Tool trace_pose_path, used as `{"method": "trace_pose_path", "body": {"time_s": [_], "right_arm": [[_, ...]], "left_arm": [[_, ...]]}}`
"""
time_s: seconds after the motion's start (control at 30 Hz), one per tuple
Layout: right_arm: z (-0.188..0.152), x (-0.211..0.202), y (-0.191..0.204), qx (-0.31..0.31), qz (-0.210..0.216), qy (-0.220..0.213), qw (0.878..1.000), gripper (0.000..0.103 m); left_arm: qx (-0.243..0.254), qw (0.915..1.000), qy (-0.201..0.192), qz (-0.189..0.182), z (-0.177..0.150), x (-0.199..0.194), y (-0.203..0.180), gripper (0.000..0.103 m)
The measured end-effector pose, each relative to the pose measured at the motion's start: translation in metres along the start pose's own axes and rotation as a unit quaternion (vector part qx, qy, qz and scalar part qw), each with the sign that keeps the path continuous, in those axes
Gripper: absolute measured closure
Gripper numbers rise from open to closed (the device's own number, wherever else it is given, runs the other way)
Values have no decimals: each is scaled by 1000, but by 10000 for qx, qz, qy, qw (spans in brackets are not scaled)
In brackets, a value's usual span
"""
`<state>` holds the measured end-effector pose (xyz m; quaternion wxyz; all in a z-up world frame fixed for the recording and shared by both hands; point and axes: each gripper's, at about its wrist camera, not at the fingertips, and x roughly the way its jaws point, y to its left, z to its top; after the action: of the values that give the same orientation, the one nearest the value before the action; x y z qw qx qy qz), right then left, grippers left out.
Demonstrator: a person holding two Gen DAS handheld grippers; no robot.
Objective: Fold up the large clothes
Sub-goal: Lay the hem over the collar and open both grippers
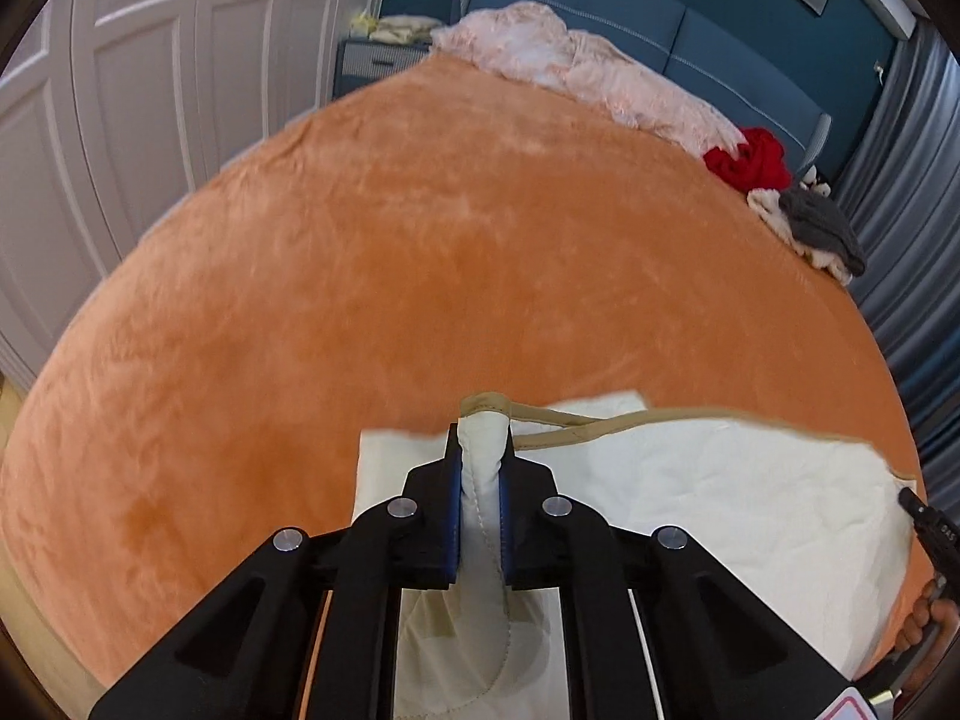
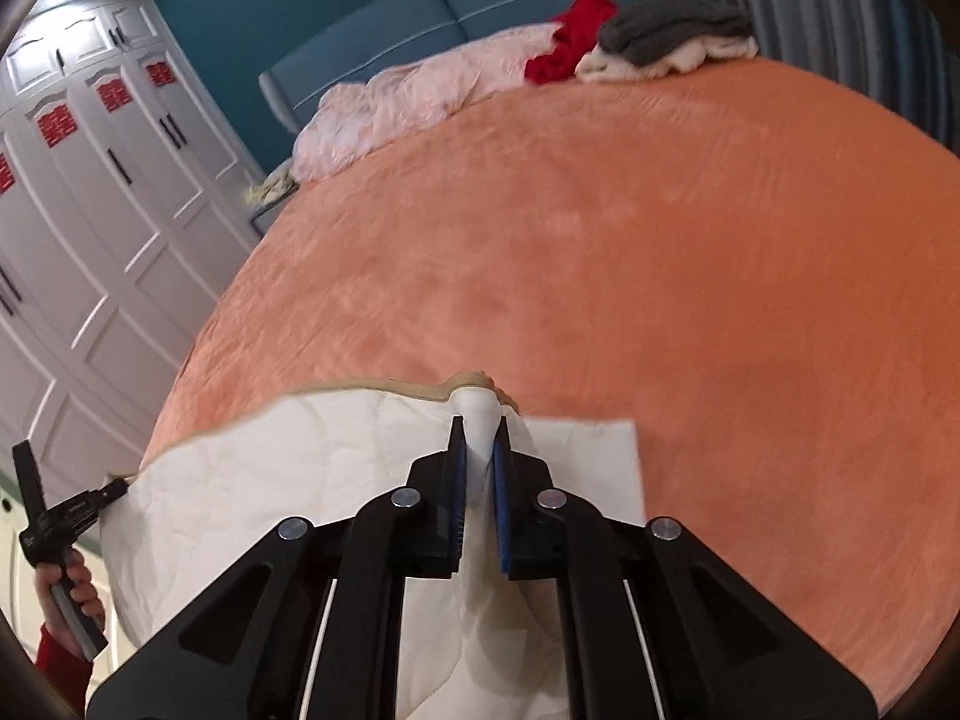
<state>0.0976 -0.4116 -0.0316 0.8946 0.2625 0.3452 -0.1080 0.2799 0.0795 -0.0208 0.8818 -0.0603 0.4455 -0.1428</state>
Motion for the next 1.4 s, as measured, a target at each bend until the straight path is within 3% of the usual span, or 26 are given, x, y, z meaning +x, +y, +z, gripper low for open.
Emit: {"method": "trace_pose_path", "body": {"time_s": [0.27, 0.57, 0.87, 0.9, 0.97, 1.0, 1.03, 1.07, 1.17, 1.33, 1.4], "right_arm": [[-23, 61, -13, -81, -576, 543, 9968, 96], [-49, 83, -22, -140, -573, 455, 9972, 96], [-51, 77, -20, -182, -576, 284, 9978, 92], [-48, 72, -20, -171, -624, 289, 9975, 87], [-40, 51, -16, -113, -895, 140, 9958, 58], [-37, 32, -13, -85, -1069, -132, 9942, 38], [-34, 18, -11, -81, -1076, -358, 9935, 38], [-31, 2, -5, -130, -914, -541, 9943, 38], [-26, -11, 28, -419, -477, -469, 9969, 50], [-41, 22, 110, -1232, 143, 112, 9922, 98], [-53, 44, 134, -1502, 218, 345, 9878, 98]], "left_arm": [[198, 9961, 464, 729, -14, 75, -6, 95], [194, 9961, 228, 827, -42, 99, 3, 90], [100, 9966, 187, 790, -43, 97, 4, 87], [102, 9965, 199, 802, -41, 92, 4, 85], [33, 9964, 58, 849, -35, 69, 6, 74], [-9, 9956, -99, 934, -33, 52, 7, 68], [-4, 9946, -262, 1000, -31, 36, 6, 61], [38, 9945, -365, 981, -30, 24, 2, 61], [291, 9955, -542, 724, -24, -4, -26, 61], [901, 9952, -390, -4, -30, 6, -112, 61], [1113, 9937, -155, -56, -40, 28, -137, 61]]}}
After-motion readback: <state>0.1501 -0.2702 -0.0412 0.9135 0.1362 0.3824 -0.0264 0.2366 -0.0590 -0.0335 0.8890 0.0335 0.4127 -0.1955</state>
